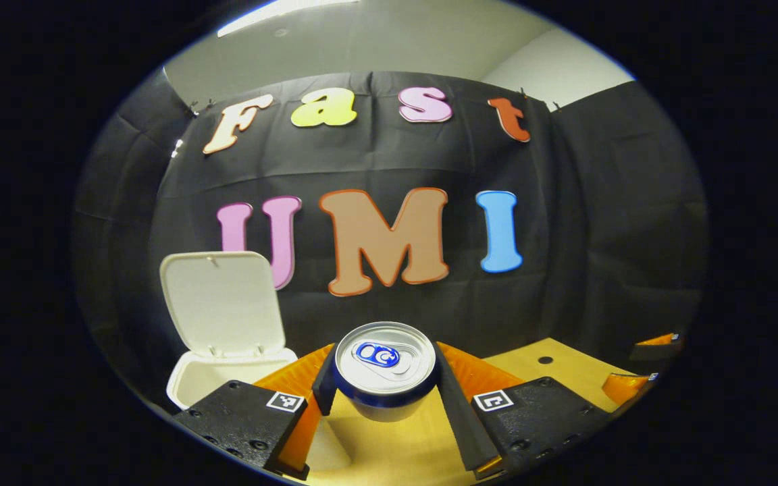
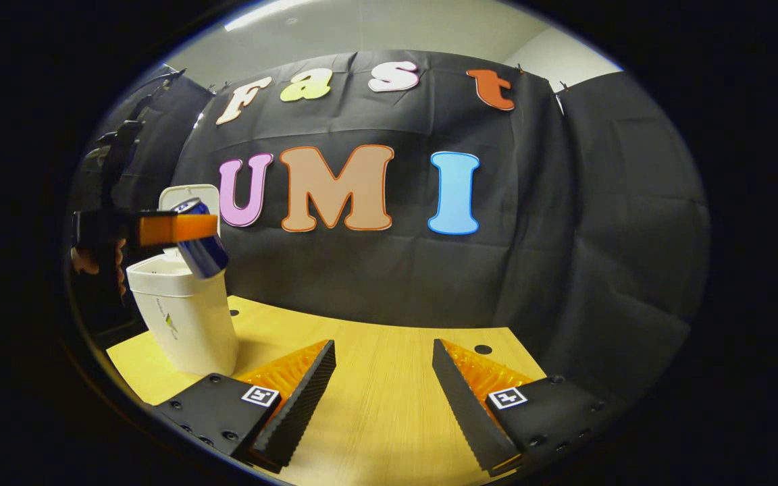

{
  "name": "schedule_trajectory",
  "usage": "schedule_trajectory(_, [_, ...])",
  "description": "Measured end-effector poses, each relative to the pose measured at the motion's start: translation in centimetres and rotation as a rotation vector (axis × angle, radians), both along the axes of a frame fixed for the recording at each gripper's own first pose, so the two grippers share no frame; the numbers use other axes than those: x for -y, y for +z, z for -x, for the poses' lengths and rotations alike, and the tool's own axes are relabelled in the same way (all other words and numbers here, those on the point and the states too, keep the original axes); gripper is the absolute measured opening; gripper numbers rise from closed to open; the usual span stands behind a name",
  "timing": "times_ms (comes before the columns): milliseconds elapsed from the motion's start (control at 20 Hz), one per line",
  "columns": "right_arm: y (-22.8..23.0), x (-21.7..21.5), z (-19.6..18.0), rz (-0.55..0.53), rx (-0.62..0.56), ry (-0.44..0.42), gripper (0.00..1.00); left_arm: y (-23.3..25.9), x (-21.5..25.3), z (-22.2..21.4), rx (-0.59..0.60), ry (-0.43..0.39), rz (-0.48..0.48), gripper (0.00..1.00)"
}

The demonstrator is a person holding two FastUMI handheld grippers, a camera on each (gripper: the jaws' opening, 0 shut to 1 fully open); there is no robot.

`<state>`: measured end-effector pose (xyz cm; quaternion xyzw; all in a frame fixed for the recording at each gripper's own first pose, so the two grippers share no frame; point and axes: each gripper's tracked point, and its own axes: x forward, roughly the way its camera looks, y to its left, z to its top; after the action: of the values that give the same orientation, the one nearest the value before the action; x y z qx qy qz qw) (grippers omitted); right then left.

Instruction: Press the lid of the desktop garbage bin to open it, pick up the crumpled paper on the desktop and throw it into the bin, then pick up the pop can on the desktop and drop it into the bin, and finally close the garbage bin lid.

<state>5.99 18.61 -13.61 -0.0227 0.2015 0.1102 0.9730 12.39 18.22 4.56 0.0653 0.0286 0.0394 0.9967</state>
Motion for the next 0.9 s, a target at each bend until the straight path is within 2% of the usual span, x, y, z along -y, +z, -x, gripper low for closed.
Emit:
schedule_trajectory(200, [0.1,-1.5,-0.1,-0.007,0.002,0.012,0.96,2.3,-6.6,-0.8,0.028,0.12,-0.011,0.75])
schedule_trajectory(300, [-0.1,-2.0,-0.3,-0.006,-0.003,0.016,1.0,2.1,-9.5,-0.8,0.027,0.173,-0.017,0.75])
schedule_trajectory(350, [-0.3,-2.4,-0.4,-0.006,-0.007,0.017,0.96,1.9,-11.1,-0.8,0.025,0.201,-0.028,0.75])
schedule_trajectory(450, [-0.8,-2.7,-0.2,-0.011,-0.02,0.018,0.96,1.3,-13.6,-0.6,0.012,0.247,-0.037,0.75])
schedule_trajectory(700, [-1.7,-4.1,-0.1,0.003,-0.045,0.028,1.0,-2.1,-17.2,-0.6,-0.058,0.316,-0.003,0.76])
schedule_trajectory(800, [-1.8,-4.5,0.1,0.01,-0.048,0.033,0.97,-3.5,-17.8,-0.9,-0.084,0.328,0.016,0.76])
schedule_trajectory(900, [-2.1,-4.7,0.1,0.019,-0.051,0.036,1.0,-4.8,-18.4,-1.2,-0.107,0.336,0.025,0.76])
